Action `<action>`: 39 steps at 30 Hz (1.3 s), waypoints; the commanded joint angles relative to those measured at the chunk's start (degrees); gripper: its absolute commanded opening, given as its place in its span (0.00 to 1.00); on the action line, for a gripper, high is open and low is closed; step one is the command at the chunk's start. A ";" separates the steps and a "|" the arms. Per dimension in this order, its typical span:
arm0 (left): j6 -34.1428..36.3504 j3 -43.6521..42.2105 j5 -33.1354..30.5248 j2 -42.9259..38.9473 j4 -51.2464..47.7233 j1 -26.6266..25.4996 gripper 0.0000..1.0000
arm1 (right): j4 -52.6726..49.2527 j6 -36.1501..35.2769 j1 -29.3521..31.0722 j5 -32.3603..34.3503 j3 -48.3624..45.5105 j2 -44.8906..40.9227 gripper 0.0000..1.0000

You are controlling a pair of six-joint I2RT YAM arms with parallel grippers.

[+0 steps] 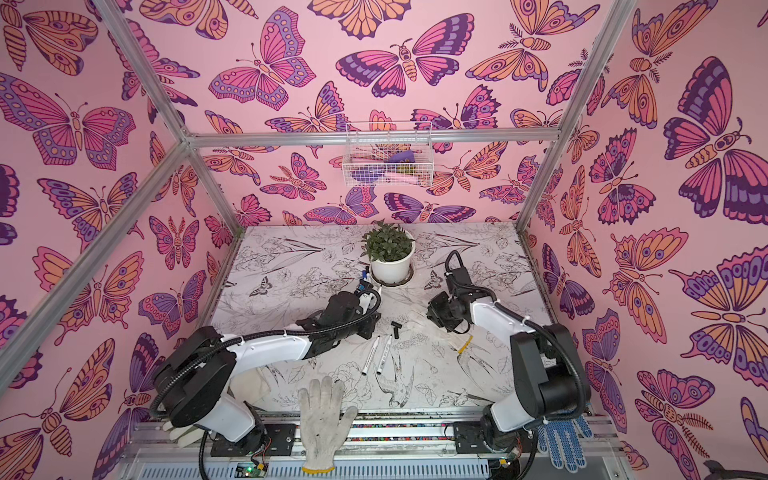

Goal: Insert the pens into the pen caps

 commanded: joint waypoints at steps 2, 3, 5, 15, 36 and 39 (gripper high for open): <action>-0.56 -0.66 -0.01 -1.43 -1.57 0.41 0.00 | 1.48 13.36 1.39 6.79 -4.01 -7.48 0.39; -0.57 -0.52 0.05 -1.24 -1.56 0.41 0.00 | 0.20 13.47 1.40 7.75 -4.20 -8.91 0.44; -0.64 -0.20 0.21 -0.96 -1.51 0.41 0.00 | 0.15 11.05 1.24 8.69 -3.97 -10.54 0.49; -1.18 0.63 1.36 0.12 -1.52 0.41 0.00 | -27.95 -50.53 6.93 10.64 27.10 9.53 0.45; -1.71 -2.16 -8.49 -3.56 -1.50 0.67 0.00 | -40.35 -68.54 19.85 35.64 31.69 25.00 0.47; -1.67 -2.19 -8.73 -3.60 -1.62 0.76 0.00 | -40.16 -67.96 20.23 34.93 32.06 26.15 0.47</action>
